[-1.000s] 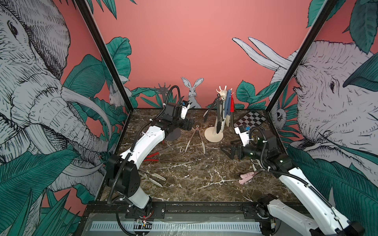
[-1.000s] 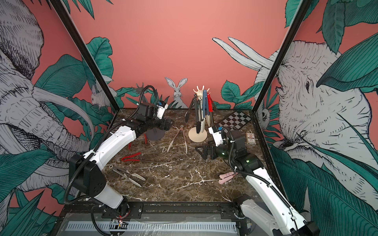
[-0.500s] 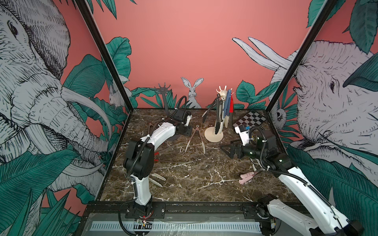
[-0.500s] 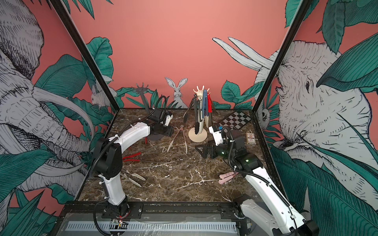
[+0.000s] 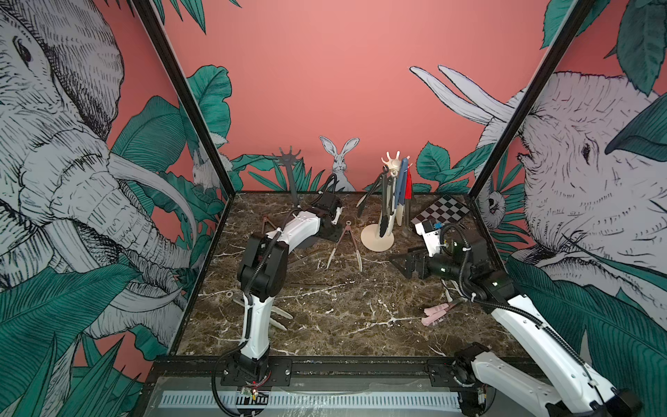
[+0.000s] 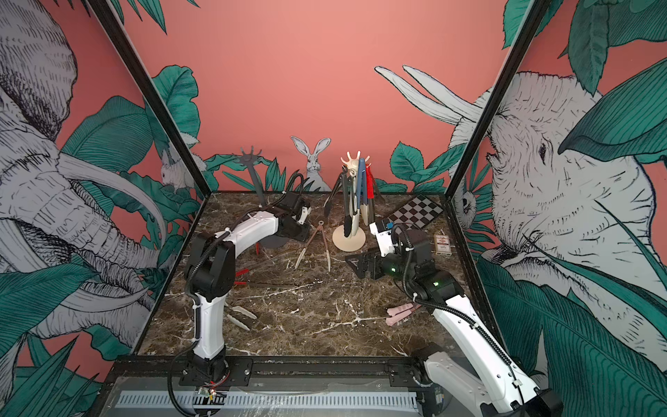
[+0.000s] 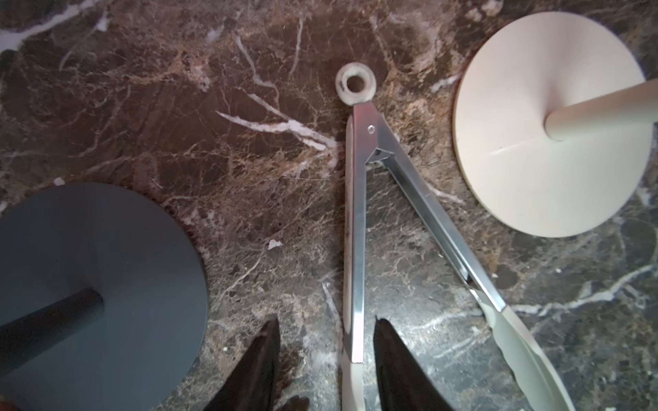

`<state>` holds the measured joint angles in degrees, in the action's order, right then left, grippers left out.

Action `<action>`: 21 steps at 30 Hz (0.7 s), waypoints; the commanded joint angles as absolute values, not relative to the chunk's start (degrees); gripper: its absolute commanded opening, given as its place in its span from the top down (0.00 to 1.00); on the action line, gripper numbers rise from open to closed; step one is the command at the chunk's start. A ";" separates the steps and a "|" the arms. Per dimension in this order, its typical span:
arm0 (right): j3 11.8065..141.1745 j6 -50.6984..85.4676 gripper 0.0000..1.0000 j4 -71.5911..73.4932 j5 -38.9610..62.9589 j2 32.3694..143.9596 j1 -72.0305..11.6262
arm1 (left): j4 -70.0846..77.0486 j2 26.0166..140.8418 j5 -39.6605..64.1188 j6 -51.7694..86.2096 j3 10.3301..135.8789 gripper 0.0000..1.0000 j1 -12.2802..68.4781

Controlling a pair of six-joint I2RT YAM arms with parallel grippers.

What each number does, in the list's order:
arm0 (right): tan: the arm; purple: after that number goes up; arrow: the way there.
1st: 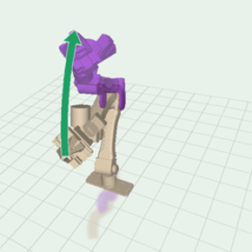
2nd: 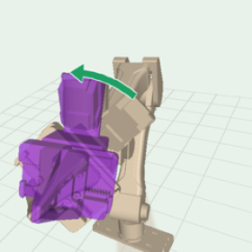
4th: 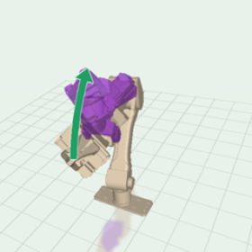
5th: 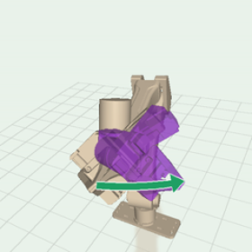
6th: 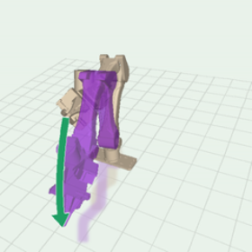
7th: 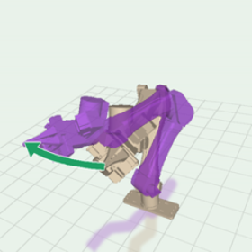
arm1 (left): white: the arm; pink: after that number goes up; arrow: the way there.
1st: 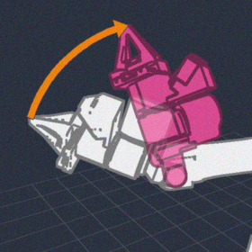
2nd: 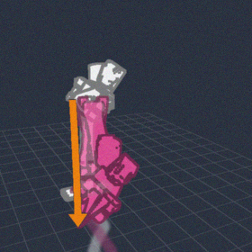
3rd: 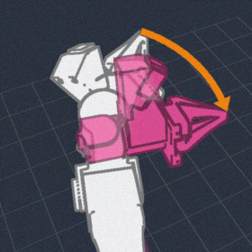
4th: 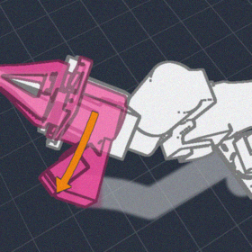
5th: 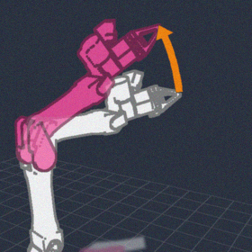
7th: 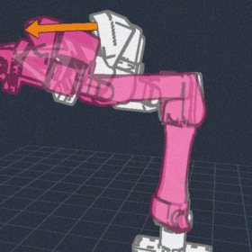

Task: Hang food tongs on kitchen utensil racks
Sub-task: Pick up the food tongs from the center of the board.

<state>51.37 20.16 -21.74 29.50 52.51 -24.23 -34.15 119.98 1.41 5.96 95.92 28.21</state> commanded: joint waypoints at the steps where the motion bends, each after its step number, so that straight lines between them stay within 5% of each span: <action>1: 52.94 20.22 0.01 -20.21 28.66 52.43 -24.17 | -37.11 120.76 1.03 6.50 98.04 0.56 28.33; 21: 54.54 19.93 0.01 -19.30 28.65 55.53 -24.10 | -37.29 126.01 2.86 6.54 100.20 0.69 28.93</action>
<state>52.82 20.16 -21.47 29.02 55.31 -24.23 -35.92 125.32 2.37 6.31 99.11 28.62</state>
